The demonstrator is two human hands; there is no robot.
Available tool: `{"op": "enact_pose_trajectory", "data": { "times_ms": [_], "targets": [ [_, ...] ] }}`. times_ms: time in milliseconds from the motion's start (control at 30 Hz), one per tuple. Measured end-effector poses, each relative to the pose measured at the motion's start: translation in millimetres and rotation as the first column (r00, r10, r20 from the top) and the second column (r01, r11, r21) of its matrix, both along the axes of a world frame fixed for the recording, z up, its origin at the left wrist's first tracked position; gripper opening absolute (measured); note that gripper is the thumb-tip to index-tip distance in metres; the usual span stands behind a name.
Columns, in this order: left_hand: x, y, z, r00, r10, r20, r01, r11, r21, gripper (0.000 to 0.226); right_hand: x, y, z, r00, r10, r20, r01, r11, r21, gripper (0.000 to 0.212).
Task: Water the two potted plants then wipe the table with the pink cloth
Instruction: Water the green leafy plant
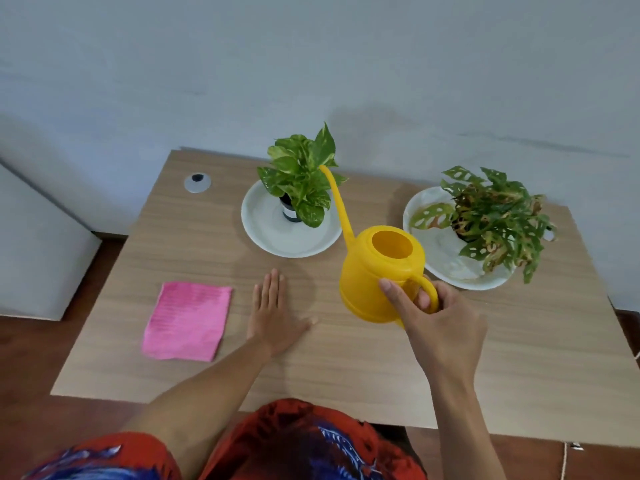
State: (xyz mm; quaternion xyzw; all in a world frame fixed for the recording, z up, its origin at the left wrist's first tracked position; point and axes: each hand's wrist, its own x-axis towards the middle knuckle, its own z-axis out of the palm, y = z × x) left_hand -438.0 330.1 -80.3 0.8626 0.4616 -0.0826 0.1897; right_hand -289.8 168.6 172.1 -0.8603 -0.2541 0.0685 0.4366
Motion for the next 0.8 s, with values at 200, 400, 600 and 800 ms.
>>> {"op": "enact_pose_trajectory", "data": {
  "times_ms": [200, 400, 600, 800],
  "targets": [
    [-3.8, 1.4, -5.1, 0.999, -0.023, 0.039, 0.023, 1.0, -0.006, 0.131, -7.3, 9.7, 14.2, 0.998, 0.052, 0.046, -0.052, 0.999, 0.002, 0.062],
    [-6.6, 1.1, -2.4, 0.998, -0.051, 0.03, 0.051, 0.999, -0.002, 0.14, -12.4, 16.0, 19.3, 0.995, 0.078, 0.057, -0.078, 0.997, -0.012, 0.061],
    [-5.8, 0.8, -1.1, 0.998, -0.044, 0.047, 0.045, 0.999, -0.009, 0.145, -12.6, 20.6, 22.9, 0.996, 0.078, 0.04, -0.076, 0.996, -0.043, 0.061],
    [-6.8, 0.8, -1.7, 0.998, -0.044, 0.037, 0.044, 0.999, 0.007, 0.148, -15.8, 21.5, 24.3, 0.995, 0.09, 0.04, -0.088, 0.995, -0.045, 0.062]
  ]
}}
